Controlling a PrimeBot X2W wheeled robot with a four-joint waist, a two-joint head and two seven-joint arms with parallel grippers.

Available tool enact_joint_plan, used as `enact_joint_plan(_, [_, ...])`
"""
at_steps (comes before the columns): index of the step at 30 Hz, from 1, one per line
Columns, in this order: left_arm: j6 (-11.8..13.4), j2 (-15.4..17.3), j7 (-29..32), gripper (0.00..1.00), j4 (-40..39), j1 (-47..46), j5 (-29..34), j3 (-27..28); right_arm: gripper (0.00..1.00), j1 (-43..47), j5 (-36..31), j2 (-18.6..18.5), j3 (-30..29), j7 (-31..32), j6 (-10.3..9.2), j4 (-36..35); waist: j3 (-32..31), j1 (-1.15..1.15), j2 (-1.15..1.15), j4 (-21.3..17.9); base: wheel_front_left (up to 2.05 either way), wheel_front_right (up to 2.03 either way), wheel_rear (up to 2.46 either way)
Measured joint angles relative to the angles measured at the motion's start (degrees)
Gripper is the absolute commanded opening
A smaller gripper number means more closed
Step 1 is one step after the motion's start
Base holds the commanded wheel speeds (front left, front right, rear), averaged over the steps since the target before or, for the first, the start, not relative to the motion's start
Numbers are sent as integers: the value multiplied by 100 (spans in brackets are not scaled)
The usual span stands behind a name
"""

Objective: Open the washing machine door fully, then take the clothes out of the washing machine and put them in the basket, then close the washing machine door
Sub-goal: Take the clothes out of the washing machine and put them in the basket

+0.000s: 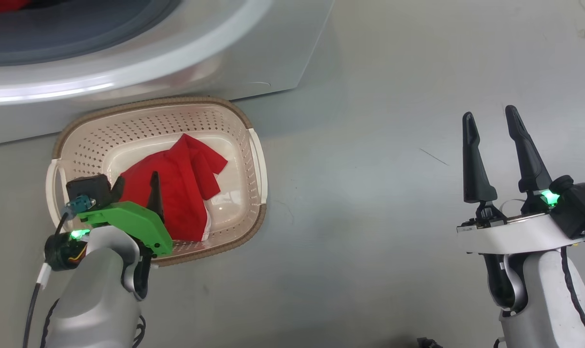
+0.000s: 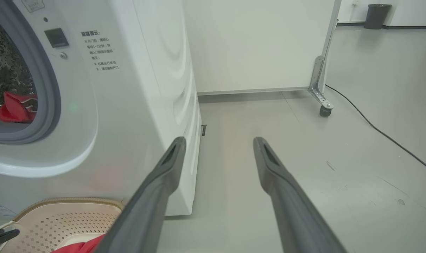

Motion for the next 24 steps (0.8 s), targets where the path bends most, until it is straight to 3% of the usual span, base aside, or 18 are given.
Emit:
enact_joint_plan(12, [-182,-10,-560,100,-45,24,175,-35,100,136,-120,-1,-92,0,11,215,-462,0,0,266,0,0,0])
enact_joint_plan(20, [-223,-26,-566,100,-587,222,353,-77,100,391,-243,-109,-162,0,44,339,-916,0,0,538,0,0,0])
enact_joint_plan(24, [-224,-35,-565,100,-1222,332,466,44,100,525,-294,-131,-179,0,44,422,-1164,0,0,691,0,0,0])
